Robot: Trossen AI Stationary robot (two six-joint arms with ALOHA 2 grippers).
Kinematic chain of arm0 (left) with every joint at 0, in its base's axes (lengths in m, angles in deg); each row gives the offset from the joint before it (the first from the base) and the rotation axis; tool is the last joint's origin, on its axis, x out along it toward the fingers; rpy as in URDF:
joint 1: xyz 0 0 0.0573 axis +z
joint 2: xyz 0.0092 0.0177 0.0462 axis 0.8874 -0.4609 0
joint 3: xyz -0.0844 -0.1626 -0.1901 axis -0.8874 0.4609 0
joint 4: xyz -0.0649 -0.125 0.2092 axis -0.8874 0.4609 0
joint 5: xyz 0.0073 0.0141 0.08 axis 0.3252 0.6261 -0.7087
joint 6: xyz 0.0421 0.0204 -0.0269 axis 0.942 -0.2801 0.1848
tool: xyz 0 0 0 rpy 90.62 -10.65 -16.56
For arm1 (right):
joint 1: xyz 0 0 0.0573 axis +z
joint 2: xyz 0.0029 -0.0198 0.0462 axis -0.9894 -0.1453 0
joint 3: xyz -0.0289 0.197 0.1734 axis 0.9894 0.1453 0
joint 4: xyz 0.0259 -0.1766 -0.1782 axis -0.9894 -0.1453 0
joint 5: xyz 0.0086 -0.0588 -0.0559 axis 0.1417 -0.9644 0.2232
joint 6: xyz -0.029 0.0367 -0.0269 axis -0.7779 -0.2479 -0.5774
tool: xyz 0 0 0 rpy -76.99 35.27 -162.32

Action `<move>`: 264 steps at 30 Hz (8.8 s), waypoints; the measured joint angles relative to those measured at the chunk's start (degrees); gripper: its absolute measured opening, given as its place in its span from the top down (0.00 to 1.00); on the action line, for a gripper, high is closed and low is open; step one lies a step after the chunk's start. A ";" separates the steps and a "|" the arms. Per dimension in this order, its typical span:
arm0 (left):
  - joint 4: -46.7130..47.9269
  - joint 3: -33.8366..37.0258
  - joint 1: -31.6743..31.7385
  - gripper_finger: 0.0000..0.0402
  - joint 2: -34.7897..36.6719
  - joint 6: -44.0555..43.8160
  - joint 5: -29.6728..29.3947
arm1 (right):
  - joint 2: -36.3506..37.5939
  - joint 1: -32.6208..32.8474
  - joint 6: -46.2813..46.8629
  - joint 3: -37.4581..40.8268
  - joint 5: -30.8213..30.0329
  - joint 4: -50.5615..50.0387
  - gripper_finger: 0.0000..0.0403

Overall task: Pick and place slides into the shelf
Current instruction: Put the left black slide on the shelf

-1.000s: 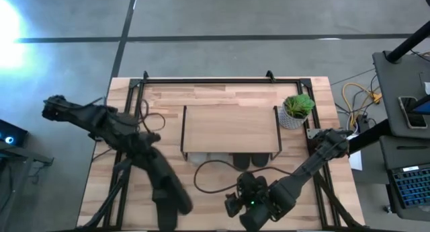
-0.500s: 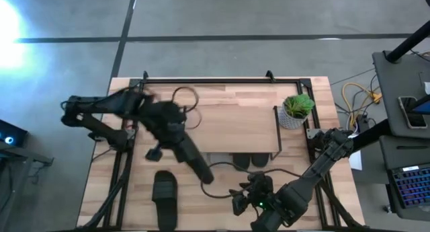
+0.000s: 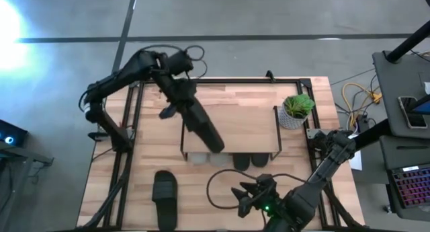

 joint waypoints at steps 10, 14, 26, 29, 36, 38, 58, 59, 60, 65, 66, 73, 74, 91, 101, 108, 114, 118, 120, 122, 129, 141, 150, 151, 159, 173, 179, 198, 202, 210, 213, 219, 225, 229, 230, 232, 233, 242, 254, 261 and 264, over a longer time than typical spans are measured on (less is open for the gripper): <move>-0.24 0.15 2.92 1.00 -9.40 2.37 -1.00 | 0.00 -2.13 2.18 0.00 -9.43 -5.30 0.44; -0.34 0.15 3.18 1.00 -12.74 3.27 -0.64 | 0.00 -5.84 9.33 0.00 -4.64 -14.35 0.45; 1.11 0.15 3.07 0.96 -11.10 2.95 -0.21 | 4.77 -13.69 5.41 0.11 -1.85 -23.41 0.91; 2.57 0.15 3.09 0.98 -10.61 3.06 0.34 | 6.16 -14.42 2.47 0.15 -0.60 -22.59 0.97; 5.05 -0.29 3.14 1.00 -9.03 3.32 2.15 | 6.60 -15.64 0.10 0.75 1.57 -16.77 0.98; 5.34 -0.12 3.16 1.00 -8.49 3.26 2.20 | 6.56 -15.96 -1.44 1.60 2.02 -12.89 0.98; 5.38 8.71 3.03 1.00 -6.46 1.58 9.17 | 6.36 -23.52 -28.59 11.36 12.07 22.94 0.98; 5.34 9.28 3.05 1.00 -6.46 1.72 9.24 | 6.36 -23.54 -28.53 11.59 12.13 22.91 0.98; 5.28 9.73 3.05 1.00 -6.45 1.80 9.24 | 6.36 -23.53 -28.37 11.85 12.21 23.11 0.98; 2.10 10.42 3.03 0.97 -6.44 1.33 8.72 | 6.36 -23.58 -28.20 13.43 13.64 25.12 0.98; 1.19 10.42 3.02 0.95 -6.44 0.63 8.60 | 6.36 -23.60 -28.18 13.77 13.67 25.60 0.98; -3.70 9.68 2.96 0.81 -6.44 -3.20 5.48 | 6.36 -23.80 -28.13 15.92 15.05 27.83 0.98; -3.65 9.63 2.94 0.79 -6.44 -3.23 5.37 | 6.36 -23.80 -28.11 16.46 15.27 28.60 0.98; -4.22 4.65 2.96 0.65 -6.18 -4.64 -5.46 | 6.34 -23.93 -23.58 22.21 18.18 30.52 0.98; -4.24 0.77 3.32 0.65 -3.02 -4.67 -19.54 | 6.34 -23.93 -23.64 22.18 17.06 30.63 0.98; -4.50 4.80 3.94 0.65 0.94 -7.53 -19.64 | 8.91 -23.91 -27.41 20.90 13.10 29.95 0.98; -5.15 10.40 3.90 0.65 6.61 -10.61 -19.57 | 12.44 -24.08 -27.42 20.86 13.57 23.48 0.98; -6.47 17.77 3.90 0.65 11.48 -12.58 -19.67 | 12.56 -24.20 -21.45 21.09 16.50 14.09 0.98; -9.37 23.11 3.90 0.65 13.98 -12.69 -20.60 | 12.31 -24.20 -20.77 21.11 17.12 13.16 0.98; -13.35 28.30 4.19 0.65 15.64 -13.28 -22.48 | 12.35 -24.20 -20.79 21.11 17.22 13.50 0.98; -22.32 32.40 5.79 0.65 14.35 -14.76 -20.51 | 12.46 -24.20 -21.75 20.81 16.73 13.99 0.98; -21.34 30.01 5.76 0.65 5.03 -15.08 -10.37 | 12.52 -24.19 -22.10 20.02 16.62 13.85 0.98; -26.48 29.90 5.76 0.65 4.38 -15.11 -11.73 | 12.52 -24.20 -22.10 20.24 16.62 13.37 0.98; -27.40 29.90 5.76 0.65 4.38 -15.13 -11.71 | 12.52 -24.20 -22.10 20.26 16.62 13.31 0.98; -32.23 27.12 5.76 0.65 3.01 -15.17 -9.72 | 12.52 -24.18 -21.87 20.33 16.65 12.02 0.98; -9.19 21.76 6.45 0.65 1.99 -16.01 -29.96 | 12.51 -23.26 -14.62 20.33 18.05 3.29 0.98; -12.16 23.21 6.52 0.65 1.93 -16.33 -32.49 | 12.50 -23.28 -15.02 20.33 17.87 3.25 0.98; -16.51 21.53 6.41 0.65 -4.10 -13.53 -31.20 | 12.50 -22.91 -14.98 20.33 17.87 3.27 0.98; -20.23 20.23 6.41 0.65 -3.94 -13.65 -27.82 | 12.47 -22.91 -14.58 20.33 17.85 3.12 0.98; -23.72 17.17 6.02 0.65 -4.23 -13.70 -20.52 | 12.41 -22.91 -14.58 20.33 17.85 3.06 0.98; -24.38 16.47 5.93 0.65 -4.21 -13.68 -21.84 | 12.41 -22.91 -14.26 20.33 17.83 3.03 0.98; -14.65 15.75 6.62 0.65 -2.23 -12.10 -30.70 | 12.41 -21.33 -12.96 20.33 17.89 2.38 0.98; -9.44 19.10 6.00 0.65 2.22 -12.18 -27.13 | 12.41 -20.63 -10.34 20.35 18.09 2.03 0.98; -7.49 19.75 4.82 0.65 2.52 -13.41 -23.31 | 12.41 -20.71 -10.08 20.35 18.07 2.12 0.98; -7.58 19.75 4.17 0.65 2.56 -13.55 -21.93 | 12.41 -20.68 -10.08 20.35 18.07 2.20 0.98; -7.59 19.75 2.47 0.65 2.49 -13.62 -20.66 | 12.41 -20.64 -10.08 20.35 18.09 2.37 0.98; -7.57 19.77 1.50 0.65 2.41 -13.65 -20.76 | 12.41 -20.61 -10.08 20.35 18.09 2.54 0.98; -6.87 20.17 -6.77 0.65 1.64 -15.30 -22.85 | 12.41 -19.75 -9.63 20.33 18.10 3.07 0.98; -13.65 26.11 -8.84 0.65 1.34 -19.72 -25.30 | 12.41 -19.32 -9.57 20.33 18.11 3.19 0.98; -20.44 27.56 -8.84 0.65 1.34 -19.79 -25.39 | 12.41 -19.28 -9.57 20.33 18.11 3.15 0.98; -23.69 27.58 -8.86 0.65 1.04 -19.86 -25.35 | 12.39 -19.28 -9.57 20.33 18.11 3.14 0.98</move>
